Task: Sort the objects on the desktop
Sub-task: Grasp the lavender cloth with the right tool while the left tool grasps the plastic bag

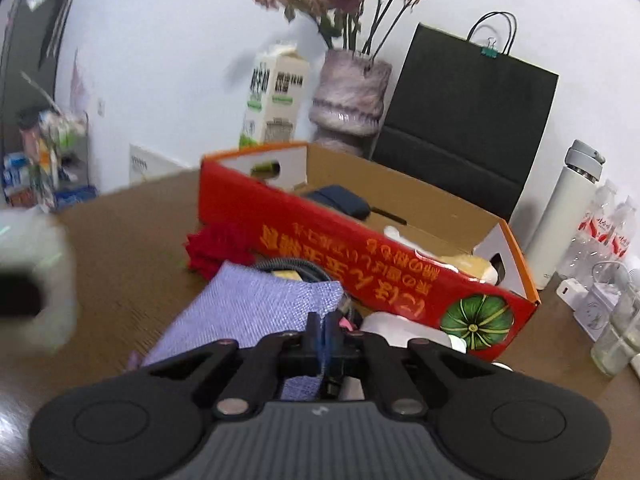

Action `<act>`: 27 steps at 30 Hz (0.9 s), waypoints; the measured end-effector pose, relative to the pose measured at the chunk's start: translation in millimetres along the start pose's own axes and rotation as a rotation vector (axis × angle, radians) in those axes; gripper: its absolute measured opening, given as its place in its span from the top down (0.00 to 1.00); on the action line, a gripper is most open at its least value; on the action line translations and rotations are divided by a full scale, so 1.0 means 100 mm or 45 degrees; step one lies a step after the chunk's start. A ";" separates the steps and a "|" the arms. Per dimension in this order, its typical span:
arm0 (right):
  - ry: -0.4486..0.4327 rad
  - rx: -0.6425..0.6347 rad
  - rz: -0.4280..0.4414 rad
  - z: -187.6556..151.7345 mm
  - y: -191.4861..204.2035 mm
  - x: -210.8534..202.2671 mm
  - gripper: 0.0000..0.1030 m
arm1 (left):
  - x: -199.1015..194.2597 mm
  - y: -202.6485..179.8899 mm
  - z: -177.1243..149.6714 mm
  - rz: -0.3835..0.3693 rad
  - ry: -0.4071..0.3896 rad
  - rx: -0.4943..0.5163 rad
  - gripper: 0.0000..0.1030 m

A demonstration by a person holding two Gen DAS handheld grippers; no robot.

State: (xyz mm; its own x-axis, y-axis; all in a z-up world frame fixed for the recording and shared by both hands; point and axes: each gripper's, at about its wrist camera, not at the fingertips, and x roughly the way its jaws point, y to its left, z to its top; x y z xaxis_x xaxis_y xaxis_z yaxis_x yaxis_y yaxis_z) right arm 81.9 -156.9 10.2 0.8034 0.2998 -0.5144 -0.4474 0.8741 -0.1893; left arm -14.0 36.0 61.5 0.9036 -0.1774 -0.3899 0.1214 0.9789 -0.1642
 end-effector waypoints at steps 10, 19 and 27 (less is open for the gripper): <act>-0.283 0.238 0.099 0.51 -0.49 -0.63 1.00 | 0.37 0.17 0.68 -0.058 -0.070 -0.063 0.60; -0.280 0.252 0.061 1.51 -1.14 0.18 1.00 | 1.66 0.17 1.59 -0.029 0.013 0.026 0.60; 0.291 0.508 0.032 1.48 -1.51 2.02 1.00 | 3.36 0.32 1.48 0.204 0.432 0.139 0.59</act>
State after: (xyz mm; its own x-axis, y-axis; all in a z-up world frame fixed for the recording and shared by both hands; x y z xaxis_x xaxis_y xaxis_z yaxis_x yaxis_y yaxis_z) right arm 369.6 -172.4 58.7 0.6673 0.2698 -0.6942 -0.2430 0.9600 0.1395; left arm 354.2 22.8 59.4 0.7296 -0.0266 -0.6833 0.0493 0.9987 0.0138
